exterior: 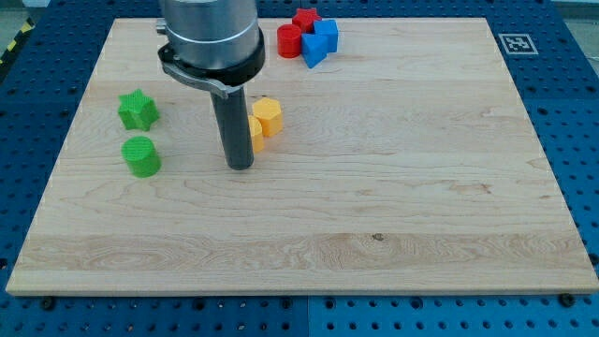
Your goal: Push the green circle closer to the green star
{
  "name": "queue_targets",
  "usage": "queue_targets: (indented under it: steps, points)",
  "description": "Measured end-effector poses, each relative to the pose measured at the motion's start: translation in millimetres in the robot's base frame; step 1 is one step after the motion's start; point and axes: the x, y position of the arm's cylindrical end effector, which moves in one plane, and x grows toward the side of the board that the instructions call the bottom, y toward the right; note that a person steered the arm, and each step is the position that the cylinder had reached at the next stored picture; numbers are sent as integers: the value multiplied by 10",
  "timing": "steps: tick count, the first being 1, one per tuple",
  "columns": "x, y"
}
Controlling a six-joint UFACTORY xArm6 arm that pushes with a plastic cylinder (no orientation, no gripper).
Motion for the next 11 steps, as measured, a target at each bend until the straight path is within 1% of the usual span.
queue_targets:
  steps: [1, 2, 4, 5, 7, 8, 10, 11]
  points:
    - [365, -287]
    - [468, -834]
    - [461, -1065]
    - [421, -1288]
    - [408, -1314]
    - [321, -1313]
    - [-187, -1313]
    - [-325, -1269]
